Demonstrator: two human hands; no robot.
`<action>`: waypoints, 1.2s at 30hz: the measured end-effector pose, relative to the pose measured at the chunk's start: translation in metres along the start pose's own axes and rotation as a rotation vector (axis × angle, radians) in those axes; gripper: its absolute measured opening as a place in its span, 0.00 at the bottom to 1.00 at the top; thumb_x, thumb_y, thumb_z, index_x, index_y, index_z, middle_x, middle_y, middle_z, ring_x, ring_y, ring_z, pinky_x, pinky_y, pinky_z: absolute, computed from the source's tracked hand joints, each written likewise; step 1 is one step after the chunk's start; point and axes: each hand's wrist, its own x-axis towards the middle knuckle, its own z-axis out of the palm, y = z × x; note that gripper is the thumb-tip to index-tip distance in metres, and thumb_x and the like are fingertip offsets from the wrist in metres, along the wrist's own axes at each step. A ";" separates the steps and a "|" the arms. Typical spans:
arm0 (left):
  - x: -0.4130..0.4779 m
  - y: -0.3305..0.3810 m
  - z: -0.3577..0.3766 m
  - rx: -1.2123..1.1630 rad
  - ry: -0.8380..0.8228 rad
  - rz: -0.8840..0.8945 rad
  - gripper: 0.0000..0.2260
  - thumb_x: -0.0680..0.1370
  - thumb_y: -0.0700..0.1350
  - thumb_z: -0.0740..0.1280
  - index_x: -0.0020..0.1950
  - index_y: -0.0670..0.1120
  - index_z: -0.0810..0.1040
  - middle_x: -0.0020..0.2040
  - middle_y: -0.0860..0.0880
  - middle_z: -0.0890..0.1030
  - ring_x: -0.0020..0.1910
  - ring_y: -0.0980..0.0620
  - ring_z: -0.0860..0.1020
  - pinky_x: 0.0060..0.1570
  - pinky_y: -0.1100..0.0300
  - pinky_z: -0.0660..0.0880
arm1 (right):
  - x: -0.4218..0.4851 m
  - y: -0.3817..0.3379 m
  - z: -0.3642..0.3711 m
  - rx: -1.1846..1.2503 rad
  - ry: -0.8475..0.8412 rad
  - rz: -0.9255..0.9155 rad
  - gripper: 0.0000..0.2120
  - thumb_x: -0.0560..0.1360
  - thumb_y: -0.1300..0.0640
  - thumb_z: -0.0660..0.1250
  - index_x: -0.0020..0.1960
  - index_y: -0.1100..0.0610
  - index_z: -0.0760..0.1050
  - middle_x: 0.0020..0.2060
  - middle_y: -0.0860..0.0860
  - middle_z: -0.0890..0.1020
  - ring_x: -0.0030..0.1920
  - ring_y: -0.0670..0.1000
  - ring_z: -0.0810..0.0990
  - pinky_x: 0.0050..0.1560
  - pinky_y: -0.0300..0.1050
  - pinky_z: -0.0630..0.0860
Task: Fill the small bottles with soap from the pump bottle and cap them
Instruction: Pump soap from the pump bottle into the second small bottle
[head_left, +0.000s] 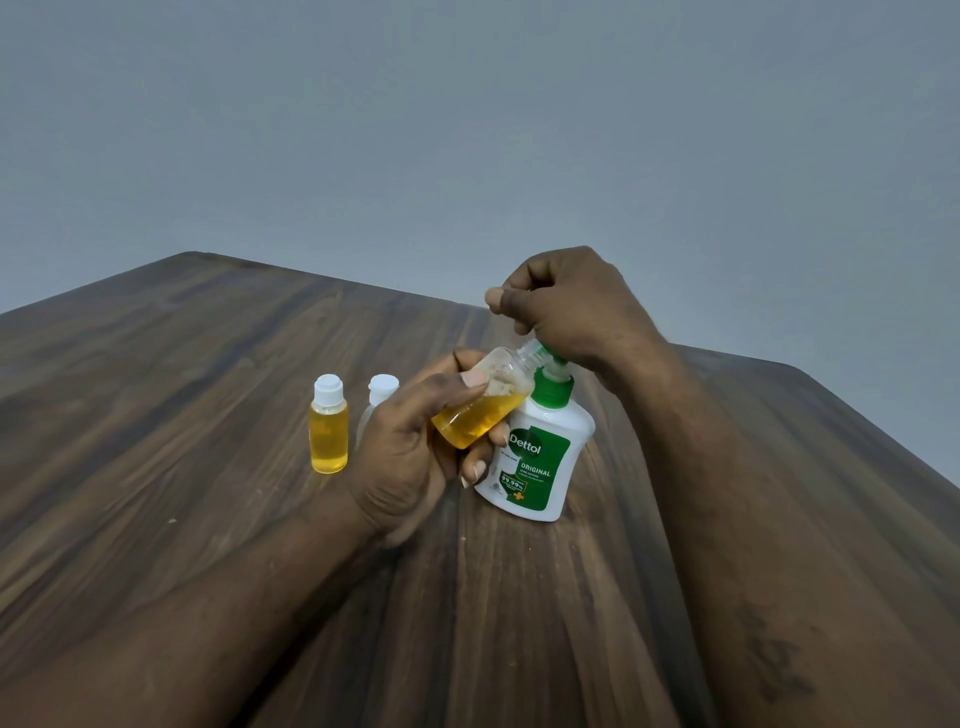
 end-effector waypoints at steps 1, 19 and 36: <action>0.000 0.000 -0.001 -0.002 0.008 0.001 0.17 0.77 0.48 0.64 0.60 0.38 0.80 0.38 0.38 0.77 0.27 0.48 0.69 0.25 0.60 0.70 | 0.000 0.001 0.002 0.008 -0.009 0.009 0.09 0.78 0.50 0.74 0.46 0.56 0.84 0.35 0.45 0.82 0.36 0.43 0.79 0.37 0.38 0.71; -0.001 -0.003 -0.002 0.007 0.028 0.010 0.19 0.76 0.48 0.66 0.62 0.38 0.79 0.38 0.37 0.77 0.30 0.46 0.69 0.25 0.60 0.70 | 0.001 0.002 0.003 0.010 0.063 -0.028 0.09 0.78 0.48 0.74 0.48 0.54 0.82 0.36 0.45 0.82 0.34 0.40 0.80 0.34 0.35 0.72; -0.001 -0.003 0.001 -0.032 0.001 -0.010 0.13 0.75 0.47 0.65 0.53 0.49 0.87 0.37 0.39 0.78 0.33 0.46 0.69 0.25 0.61 0.70 | 0.001 0.004 0.000 -0.017 0.046 -0.010 0.09 0.80 0.49 0.72 0.46 0.54 0.83 0.36 0.47 0.84 0.35 0.42 0.79 0.36 0.38 0.71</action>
